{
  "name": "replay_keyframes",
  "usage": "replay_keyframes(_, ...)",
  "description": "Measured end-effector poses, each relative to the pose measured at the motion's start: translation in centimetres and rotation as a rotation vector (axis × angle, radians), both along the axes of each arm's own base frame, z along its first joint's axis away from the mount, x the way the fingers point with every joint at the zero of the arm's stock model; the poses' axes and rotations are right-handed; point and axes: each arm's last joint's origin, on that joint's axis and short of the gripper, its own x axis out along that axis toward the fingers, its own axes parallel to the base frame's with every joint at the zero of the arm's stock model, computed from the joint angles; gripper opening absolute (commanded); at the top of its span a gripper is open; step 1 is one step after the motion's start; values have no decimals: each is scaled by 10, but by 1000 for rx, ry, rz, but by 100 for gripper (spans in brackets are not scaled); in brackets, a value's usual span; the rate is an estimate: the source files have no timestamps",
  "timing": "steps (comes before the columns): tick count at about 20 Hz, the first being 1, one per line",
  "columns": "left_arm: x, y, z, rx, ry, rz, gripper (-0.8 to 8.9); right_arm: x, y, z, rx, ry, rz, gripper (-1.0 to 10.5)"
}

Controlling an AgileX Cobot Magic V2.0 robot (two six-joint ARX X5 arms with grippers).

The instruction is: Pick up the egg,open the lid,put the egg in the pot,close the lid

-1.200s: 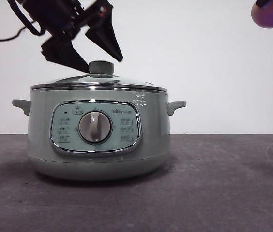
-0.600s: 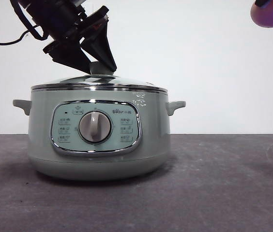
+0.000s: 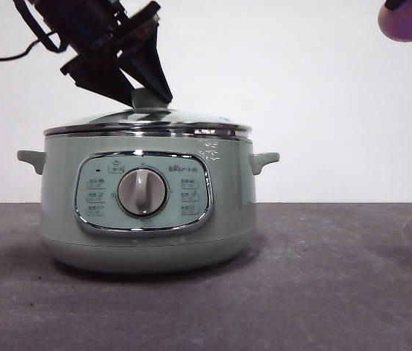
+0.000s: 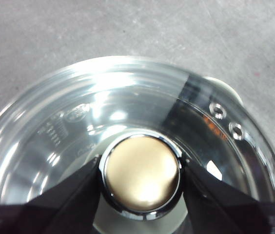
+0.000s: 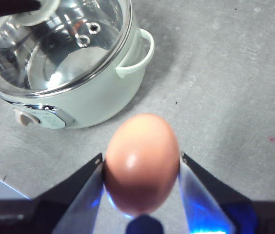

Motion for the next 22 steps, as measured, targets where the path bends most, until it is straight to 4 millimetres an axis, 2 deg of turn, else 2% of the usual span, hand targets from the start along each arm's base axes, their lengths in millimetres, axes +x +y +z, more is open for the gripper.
replay_keyframes(3, -4, 2, 21, 3, 1, 10, -8, 1, 0, 1, 4, -9, 0, -17)
replay_keyframes(6, -16, 10, 52, -10, -37, 20, -8, 7, 3, 3, 24, -52, 2, -17)
replay_keyframes(8, -31, 21, 75, -34, -85, 31, -8, 15, 8, 4, 68, -67, 41, -17)
replay_keyframes(11, -66, 45, 103, -54, -142, 63, -8, 32, 21, 0, 108, -77, 89, -17)
replay_keyframes(16, -132, 78, 129, -41, -188, 127, -8, 76, 70, 6, 115, -71, 190, -17)
replay_keyframes(19, -171, 95, 137, -46, -217, 140, -8, 111, 112, 12, 105, -61, 258, -17)
replay_keyframes(22, -198, 106, 137, -27, -217, 168, -8, 144, 154, 0, 76, -36, 314, -17)
